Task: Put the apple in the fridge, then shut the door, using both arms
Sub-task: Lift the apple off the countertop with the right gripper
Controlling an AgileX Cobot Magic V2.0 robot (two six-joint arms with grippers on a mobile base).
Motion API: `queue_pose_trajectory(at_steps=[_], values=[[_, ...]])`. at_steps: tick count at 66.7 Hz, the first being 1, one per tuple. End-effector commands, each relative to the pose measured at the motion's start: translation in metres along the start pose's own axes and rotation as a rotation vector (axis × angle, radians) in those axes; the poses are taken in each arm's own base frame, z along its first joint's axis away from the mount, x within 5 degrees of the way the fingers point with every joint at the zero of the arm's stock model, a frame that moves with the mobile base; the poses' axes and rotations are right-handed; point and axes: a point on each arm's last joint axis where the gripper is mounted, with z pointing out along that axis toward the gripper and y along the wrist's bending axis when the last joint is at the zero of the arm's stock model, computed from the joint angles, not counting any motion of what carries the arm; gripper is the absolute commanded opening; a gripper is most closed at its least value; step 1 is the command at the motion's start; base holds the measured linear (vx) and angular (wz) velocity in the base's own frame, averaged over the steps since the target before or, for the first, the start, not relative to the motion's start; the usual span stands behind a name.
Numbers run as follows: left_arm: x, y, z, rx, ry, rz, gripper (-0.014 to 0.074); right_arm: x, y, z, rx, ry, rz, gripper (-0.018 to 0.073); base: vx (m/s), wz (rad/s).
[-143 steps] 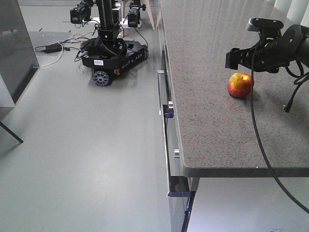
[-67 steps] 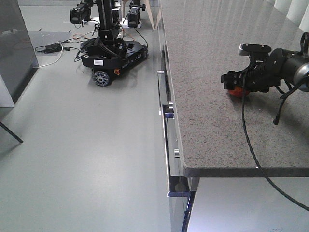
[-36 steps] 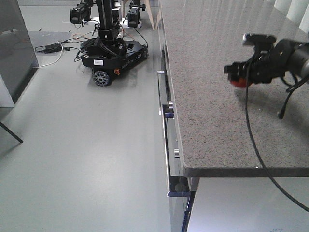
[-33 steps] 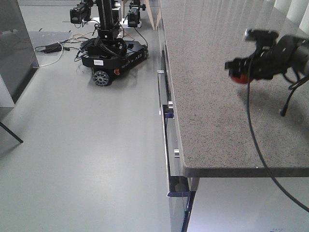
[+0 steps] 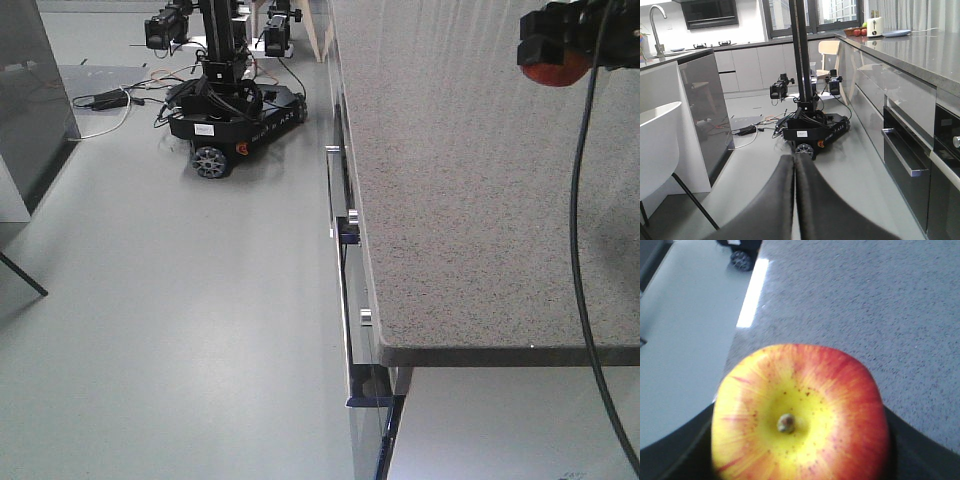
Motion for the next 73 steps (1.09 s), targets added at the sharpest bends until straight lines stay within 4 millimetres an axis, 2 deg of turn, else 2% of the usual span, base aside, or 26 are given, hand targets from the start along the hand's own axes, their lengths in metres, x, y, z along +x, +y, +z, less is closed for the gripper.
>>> queue_pose_trajectory(at_steps=[1, 18, 47, 61, 70, 73], values=[[0.002, -0.002, 0.000, 0.014, -0.057, -0.011, -0.0006, -0.017, 0.012, -0.057, -0.031, -0.129, -0.051, 0.0078, 0.00, 0.00], [0.002, -0.002, 0.000, 0.014, -0.057, -0.011, -0.0006, -0.010, 0.039, -0.132, -0.183, -0.163, -0.101, 0.0078, 0.00, 0.00], [0.002, -0.002, 0.000, 0.014, -0.057, -0.011, -0.0006, 0.012, 0.063, -0.232, -0.230, -0.272, -0.213, 0.0078, 0.00, 0.00], [0.002, -0.002, 0.000, 0.014, -0.057, -0.011, -0.0006, 0.048, 0.075, -0.285, -0.238, -0.293, -0.253, 0.0078, 0.00, 0.00], [0.002, -0.002, 0.000, 0.014, -0.057, -0.011, -0.0006, 0.088, 0.075, -0.296, -0.210, -0.327, -0.229, 0.0078, 0.00, 0.00], [0.002, -0.002, 0.000, 0.014, -0.057, -0.011, -0.0006, 0.101, 0.074, -0.292, -0.207, -0.321, -0.215, 0.0078, 0.00, 0.00]])
